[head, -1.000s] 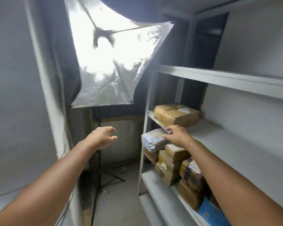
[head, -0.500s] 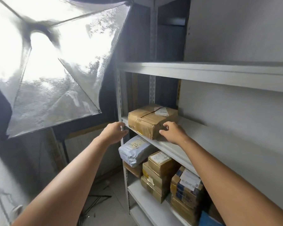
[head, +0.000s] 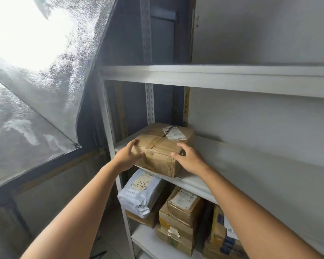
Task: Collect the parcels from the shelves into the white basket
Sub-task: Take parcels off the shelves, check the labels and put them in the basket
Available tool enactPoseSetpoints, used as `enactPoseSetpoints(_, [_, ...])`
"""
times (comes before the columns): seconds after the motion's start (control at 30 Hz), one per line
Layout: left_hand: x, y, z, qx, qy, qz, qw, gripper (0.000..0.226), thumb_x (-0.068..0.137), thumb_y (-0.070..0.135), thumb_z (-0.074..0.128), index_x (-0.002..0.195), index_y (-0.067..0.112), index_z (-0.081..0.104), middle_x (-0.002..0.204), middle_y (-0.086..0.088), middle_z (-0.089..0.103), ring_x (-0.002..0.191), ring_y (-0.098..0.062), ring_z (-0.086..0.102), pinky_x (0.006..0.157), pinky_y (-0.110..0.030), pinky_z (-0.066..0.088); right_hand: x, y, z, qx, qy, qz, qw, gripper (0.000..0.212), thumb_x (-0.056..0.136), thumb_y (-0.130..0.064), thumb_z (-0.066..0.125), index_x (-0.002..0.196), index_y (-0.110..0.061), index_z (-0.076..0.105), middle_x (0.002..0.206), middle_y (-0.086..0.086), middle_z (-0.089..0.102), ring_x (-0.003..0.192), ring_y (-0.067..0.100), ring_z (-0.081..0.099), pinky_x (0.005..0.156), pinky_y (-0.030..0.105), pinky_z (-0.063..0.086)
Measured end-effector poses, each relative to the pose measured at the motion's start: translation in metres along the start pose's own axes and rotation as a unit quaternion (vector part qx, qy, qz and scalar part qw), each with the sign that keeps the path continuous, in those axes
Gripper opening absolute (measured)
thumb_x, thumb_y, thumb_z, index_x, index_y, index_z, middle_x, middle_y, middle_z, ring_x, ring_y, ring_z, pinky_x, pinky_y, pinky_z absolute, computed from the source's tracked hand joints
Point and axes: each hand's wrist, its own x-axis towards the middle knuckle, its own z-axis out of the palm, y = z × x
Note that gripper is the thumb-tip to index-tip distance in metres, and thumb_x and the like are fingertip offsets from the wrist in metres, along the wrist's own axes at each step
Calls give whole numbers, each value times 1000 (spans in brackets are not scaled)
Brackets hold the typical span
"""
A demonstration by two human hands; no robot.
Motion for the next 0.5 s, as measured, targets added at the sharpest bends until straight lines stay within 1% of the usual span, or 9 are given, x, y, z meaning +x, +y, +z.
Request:
enactPoseSetpoints(0.1, [7,-5,6,-43,7,14,999,71,89,41,62,147,27,26,148,-4,39,121,-24,49,87,-27,39,3,3,2,35,0,14,999,63,87,-53,59,143,-39,36,149,0,41,134,23,40,100,36,38])
enactPoseSetpoints(0.17, [6,-4,10,-54,21,29,998,70,86,43,65,144,26,30,148,-3,40,123,-25,48,90,-28,42,0,6,6,57,4,23,998,74,83,-52,66,146,-38,31,152,0,36,137,23,37,104,38,36])
enactPoseSetpoints(0.23, [3,-3,16,-78,26,37,996,71,82,45,69,141,28,33,144,-4,42,120,-23,49,92,-30,46,-7,9,9,83,13,26,996,86,79,-43,75,149,-36,26,154,0,33,139,22,33,106,38,35])
enactPoseSetpoints(0.27, [0,-1,21,-97,25,38,994,73,79,46,71,139,29,34,140,-4,43,117,-22,49,88,-26,47,-12,12,9,97,21,25,995,90,78,-36,78,150,-35,24,154,0,32,140,21,32,107,36,33])
enactPoseSetpoints(0.33, [-9,5,29,-128,25,47,990,75,74,44,77,136,32,37,136,-3,44,112,-18,49,78,-16,43,-21,19,5,118,41,24,992,92,77,-25,80,151,-31,25,154,1,32,140,19,32,107,31,31])
enactPoseSetpoints(0.37, [-14,9,34,-137,28,56,989,75,73,39,80,135,32,39,135,-3,45,112,-16,48,79,-16,43,-27,23,0,123,51,24,991,92,77,-22,80,151,-30,25,154,2,33,139,18,33,104,28,31])
enactPoseSetpoints(0.4, [-18,11,38,-147,32,65,987,76,71,35,82,135,31,40,135,-4,47,112,-16,49,84,-21,46,-33,28,-6,129,60,25,990,93,77,-21,80,151,-28,25,153,2,34,138,18,35,102,26,31])
enactPoseSetpoints(0.43, [-24,16,44,-167,29,65,983,80,68,31,84,136,30,40,134,-5,48,112,-19,51,89,-28,49,-40,34,-13,136,69,30,988,95,76,-21,80,152,-28,23,152,2,35,137,19,36,102,26,32])
enactPoseSetpoints(0.5, [-39,31,54,-222,12,30,974,94,65,26,87,143,26,33,129,-10,52,112,-26,56,93,-42,52,-59,49,-29,146,86,42,985,101,74,-23,82,153,-25,19,149,2,39,135,20,39,105,31,35])
